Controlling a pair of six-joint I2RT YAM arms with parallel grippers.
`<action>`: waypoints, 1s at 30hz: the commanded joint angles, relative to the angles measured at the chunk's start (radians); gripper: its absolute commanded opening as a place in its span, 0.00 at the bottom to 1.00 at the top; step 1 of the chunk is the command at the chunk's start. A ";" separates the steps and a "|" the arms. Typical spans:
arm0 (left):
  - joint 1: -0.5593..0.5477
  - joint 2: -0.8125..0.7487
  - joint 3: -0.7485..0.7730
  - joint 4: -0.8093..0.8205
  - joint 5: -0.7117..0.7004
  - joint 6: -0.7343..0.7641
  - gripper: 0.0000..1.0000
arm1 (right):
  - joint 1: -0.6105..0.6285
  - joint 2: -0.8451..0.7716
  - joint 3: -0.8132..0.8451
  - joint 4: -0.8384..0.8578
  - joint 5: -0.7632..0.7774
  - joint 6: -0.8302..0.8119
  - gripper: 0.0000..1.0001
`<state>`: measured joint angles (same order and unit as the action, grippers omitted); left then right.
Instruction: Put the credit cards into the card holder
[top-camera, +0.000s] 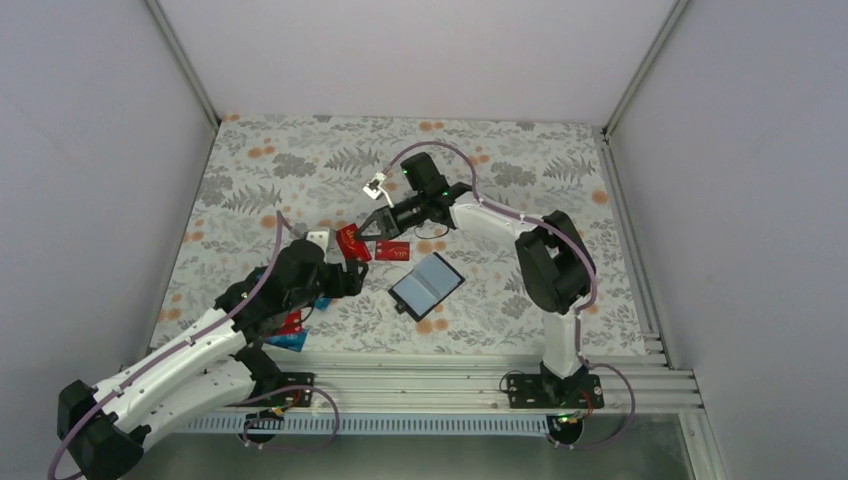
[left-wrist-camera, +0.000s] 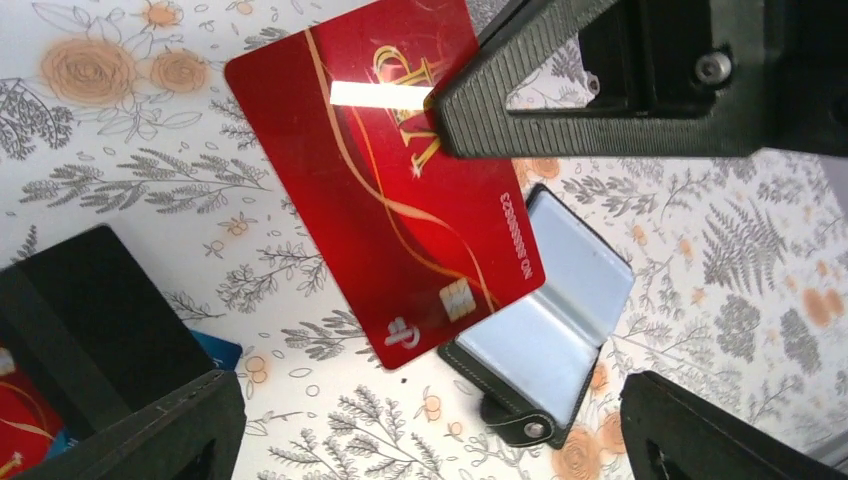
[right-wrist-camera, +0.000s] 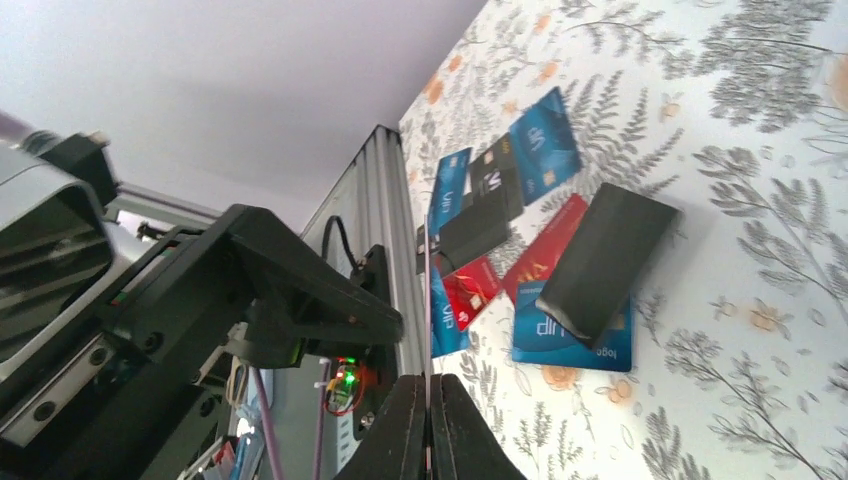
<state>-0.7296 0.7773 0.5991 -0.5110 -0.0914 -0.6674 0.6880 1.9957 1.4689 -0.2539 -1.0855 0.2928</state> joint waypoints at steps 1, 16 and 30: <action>-0.001 -0.006 0.008 0.010 -0.019 0.017 0.95 | -0.034 -0.056 -0.037 -0.001 0.050 0.018 0.04; -0.005 0.177 -0.021 0.215 0.216 0.067 0.76 | -0.229 -0.415 -0.465 -0.012 0.332 0.052 0.04; -0.268 0.453 -0.023 0.297 0.193 0.019 0.69 | -0.324 -0.480 -0.693 0.092 0.453 0.098 0.04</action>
<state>-0.9379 1.1648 0.5430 -0.2302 0.1619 -0.6323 0.3836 1.5291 0.7990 -0.2180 -0.6727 0.3809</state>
